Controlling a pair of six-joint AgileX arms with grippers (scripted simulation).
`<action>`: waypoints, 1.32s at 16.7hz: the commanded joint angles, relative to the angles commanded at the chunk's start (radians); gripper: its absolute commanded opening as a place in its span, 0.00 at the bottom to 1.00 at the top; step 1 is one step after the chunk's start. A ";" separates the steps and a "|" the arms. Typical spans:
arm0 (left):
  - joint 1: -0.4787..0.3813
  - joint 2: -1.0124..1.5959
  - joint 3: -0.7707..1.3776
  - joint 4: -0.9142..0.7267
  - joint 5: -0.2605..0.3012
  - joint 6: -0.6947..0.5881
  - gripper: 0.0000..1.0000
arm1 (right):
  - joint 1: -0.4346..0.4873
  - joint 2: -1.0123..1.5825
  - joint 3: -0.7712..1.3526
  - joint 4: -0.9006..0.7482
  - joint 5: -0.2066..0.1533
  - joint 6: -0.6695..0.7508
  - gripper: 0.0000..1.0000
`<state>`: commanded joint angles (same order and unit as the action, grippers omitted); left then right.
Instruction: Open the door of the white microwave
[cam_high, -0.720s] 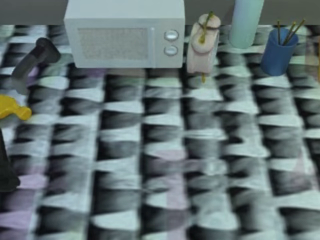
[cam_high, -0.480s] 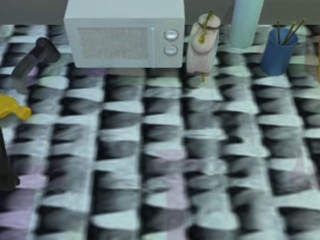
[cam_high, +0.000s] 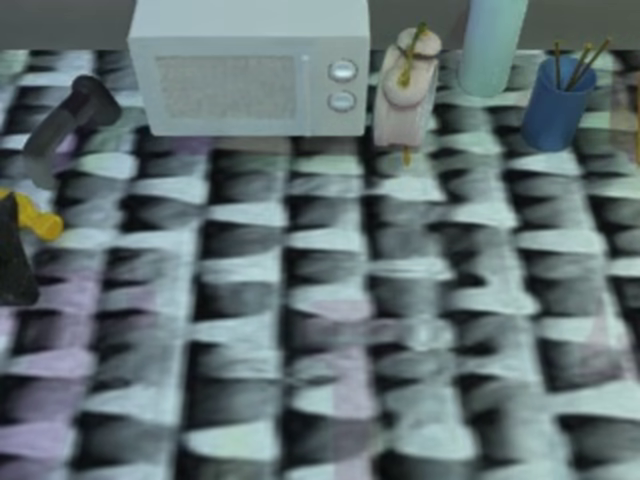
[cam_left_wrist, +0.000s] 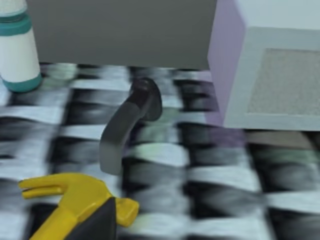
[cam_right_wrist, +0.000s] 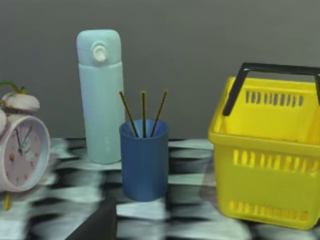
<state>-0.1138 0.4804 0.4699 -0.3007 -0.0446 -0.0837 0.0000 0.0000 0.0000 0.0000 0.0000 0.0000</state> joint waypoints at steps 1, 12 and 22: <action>-0.022 0.084 0.088 -0.049 -0.008 -0.016 1.00 | 0.000 0.000 0.000 0.000 0.000 0.000 1.00; -0.289 1.123 1.225 -0.615 -0.122 -0.241 1.00 | 0.000 0.000 0.000 0.000 0.000 0.000 1.00; -0.447 1.814 1.964 -0.932 -0.223 -0.414 1.00 | 0.000 0.000 0.000 0.000 0.000 0.000 1.00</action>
<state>-0.5608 2.2949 2.4343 -1.2331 -0.2677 -0.4980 0.0000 0.0000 0.0000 0.0000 0.0000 0.0000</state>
